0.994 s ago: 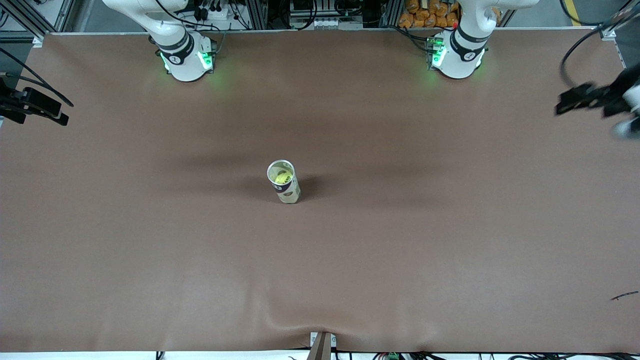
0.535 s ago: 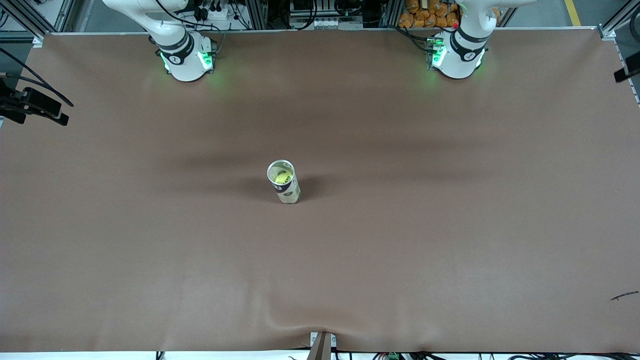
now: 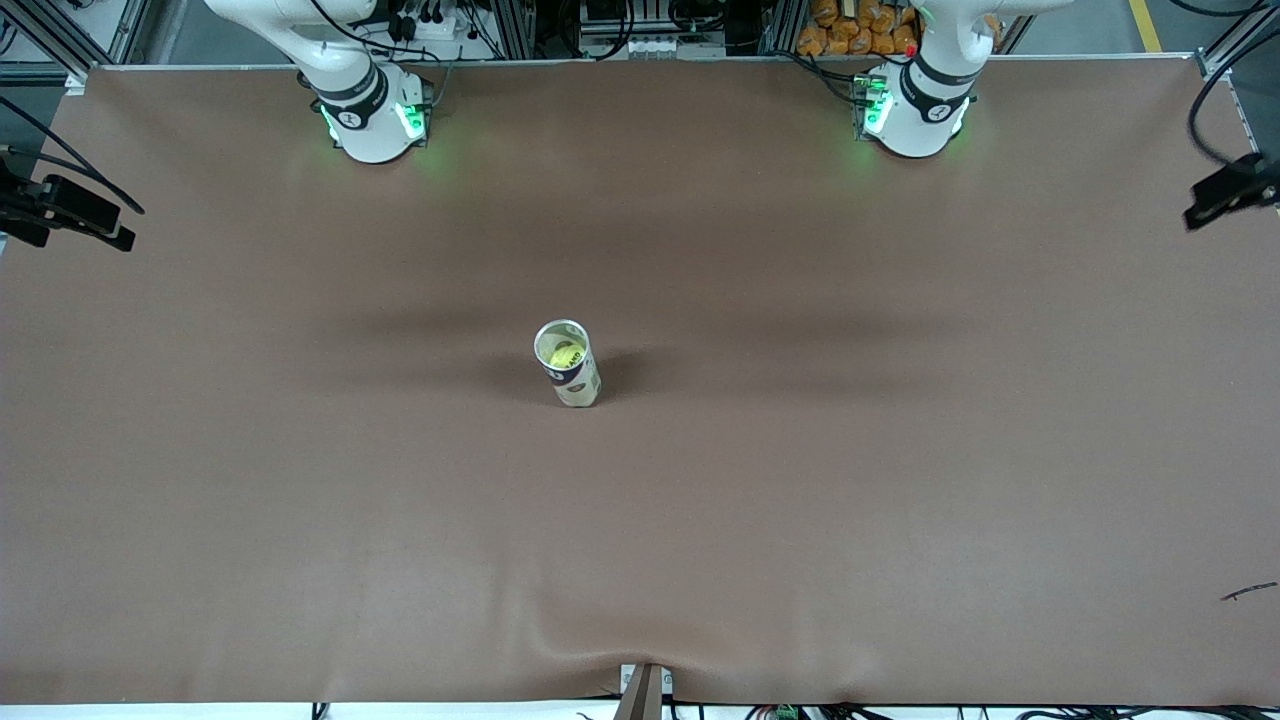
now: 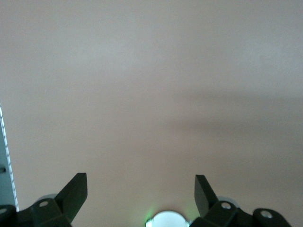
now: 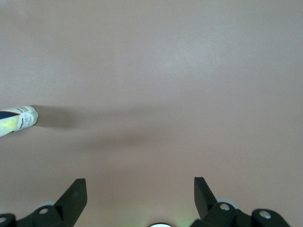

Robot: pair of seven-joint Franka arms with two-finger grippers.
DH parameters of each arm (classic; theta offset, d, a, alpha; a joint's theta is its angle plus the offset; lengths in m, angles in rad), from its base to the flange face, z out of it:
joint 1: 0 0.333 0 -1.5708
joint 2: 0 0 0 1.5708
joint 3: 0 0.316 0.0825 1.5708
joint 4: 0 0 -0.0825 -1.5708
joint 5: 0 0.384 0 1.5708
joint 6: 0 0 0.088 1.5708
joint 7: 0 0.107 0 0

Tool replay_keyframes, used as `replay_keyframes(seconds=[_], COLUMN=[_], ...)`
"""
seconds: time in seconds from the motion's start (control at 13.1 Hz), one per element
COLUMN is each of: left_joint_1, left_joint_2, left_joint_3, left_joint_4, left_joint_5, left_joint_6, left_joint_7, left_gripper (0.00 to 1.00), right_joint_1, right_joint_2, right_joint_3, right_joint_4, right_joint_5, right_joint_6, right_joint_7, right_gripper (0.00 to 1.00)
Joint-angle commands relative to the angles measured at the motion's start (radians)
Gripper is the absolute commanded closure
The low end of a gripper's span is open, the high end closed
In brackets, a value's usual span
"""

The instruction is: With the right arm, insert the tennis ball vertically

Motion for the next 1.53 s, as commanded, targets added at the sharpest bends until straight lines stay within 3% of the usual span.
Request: replay_keyframes(seconds=[0.0, 0.84, 1.15, 1.45], left_joint_1=[0.033, 0.059, 0.058, 0.058], left_joint_2=[-0.017, -0.017, -0.022, -0.022], left_joint_3=[-0.020, -0.051, -0.055, -0.103], left_joint_4=[0.006, -0.003, -0.114, -0.117], left_joint_5=[-0.003, -0.015, -0.049, -0.043], left_joint_6=[0.040, 0.034, 0.115, 0.115], left_joint_7=[-0.003, -0.015, -0.035, -0.098], left_gripper=[0.00, 0.00, 0.00, 0.00], right_joint_1=[-0.020, -0.019, -0.017, -0.016], right_joint_2=[-0.009, -0.007, -0.007, -0.007], right_joint_3=[0.017, 0.017, 0.017, 0.019], right_joint_4=[0.003, 0.003, 0.000, -0.002], right_joint_5=[-0.013, -0.017, -0.017, -0.017], right_joint_6=[-0.005, -0.002, 0.003, 0.003], right_joint_7=[0.012, 0.006, 0.004, 0.004], right_gripper=[0.00, 0.00, 0.00, 0.00])
